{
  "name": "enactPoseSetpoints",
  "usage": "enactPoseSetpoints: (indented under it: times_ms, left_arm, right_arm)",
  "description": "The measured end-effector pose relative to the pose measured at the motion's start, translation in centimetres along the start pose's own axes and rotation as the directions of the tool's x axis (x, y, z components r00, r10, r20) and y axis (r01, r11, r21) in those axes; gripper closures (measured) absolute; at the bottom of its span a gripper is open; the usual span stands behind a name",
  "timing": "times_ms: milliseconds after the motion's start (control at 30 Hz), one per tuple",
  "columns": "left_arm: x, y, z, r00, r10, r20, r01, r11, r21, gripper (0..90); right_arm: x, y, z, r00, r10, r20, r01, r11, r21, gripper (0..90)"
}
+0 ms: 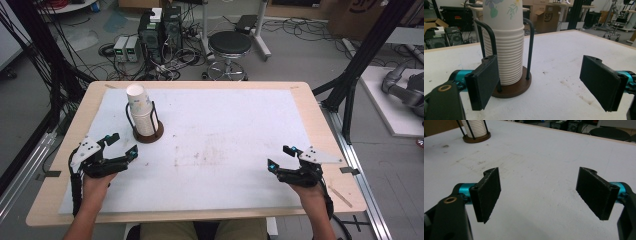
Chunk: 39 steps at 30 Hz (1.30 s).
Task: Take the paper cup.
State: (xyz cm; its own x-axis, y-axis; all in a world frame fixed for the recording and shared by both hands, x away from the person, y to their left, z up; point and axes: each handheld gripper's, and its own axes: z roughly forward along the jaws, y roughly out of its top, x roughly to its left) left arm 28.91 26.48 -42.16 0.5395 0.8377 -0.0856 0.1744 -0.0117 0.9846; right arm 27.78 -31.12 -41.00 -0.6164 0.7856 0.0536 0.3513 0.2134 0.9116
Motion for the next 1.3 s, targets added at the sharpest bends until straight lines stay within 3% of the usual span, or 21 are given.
enactPoseSetpoints:
  times_ms: [167,267,433,733,900,933,1100,1300]
  left_arm:
    - [0.0,0.0,0.1,1.0000,-0.004,0.000,0.004,1.0000,0.003,15.9]
    - [0.1,0.0,0.1,0.9992,-0.035,0.020,0.035,0.9993,-0.011,15.9]
    - [-0.2,0.1,-0.1,0.9987,-0.027,0.044,0.027,0.9996,0.000,15.9]
    - [-0.5,0.3,-0.2,0.9985,-0.023,0.051,0.022,0.9997,0.013,15.8]
    - [-0.3,1.1,0.1,0.9979,-0.033,0.056,0.033,0.9994,0.007,15.2]
    - [-0.2,1.5,0.2,0.9968,-0.049,0.063,0.050,0.9987,-0.008,15.2]
    - [0.2,2.8,0.4,0.9976,-0.046,0.052,0.047,0.9988,-0.011,15.2]
    - [1.0,5.5,1.0,0.9971,-0.049,0.058,0.051,0.9985,-0.019,15.2]
  right_arm:
    - [-0.1,-0.1,0.0,1.0000,0.006,-0.004,-0.006,1.000,-0.003,20.5]
    - [-0.1,-0.2,0.1,1.0000,0.005,-0.006,-0.005,1.000,0.005,20.5]
    - [0.0,-0.1,0.1,0.9999,0.003,-0.011,-0.003,1.000,0.003,20.5]
    - [0.5,0.2,0.1,0.9999,0.015,-0.008,-0.015,1.000,0.005,20.4]
    - [0.7,0.2,0.4,0.9998,0.000,-0.018,0.001,1.000,0.025,20.4]
    - [0.7,0.3,0.4,0.9998,0.002,-0.021,-0.002,1.000,0.030,20.4]
    - [0.7,0.2,0.4,0.9996,-0.007,-0.028,0.007,0.999,0.033,20.4]
    - [0.8,0.3,0.4,0.9994,0.004,-0.035,-0.003,1.000,0.029,20.4]
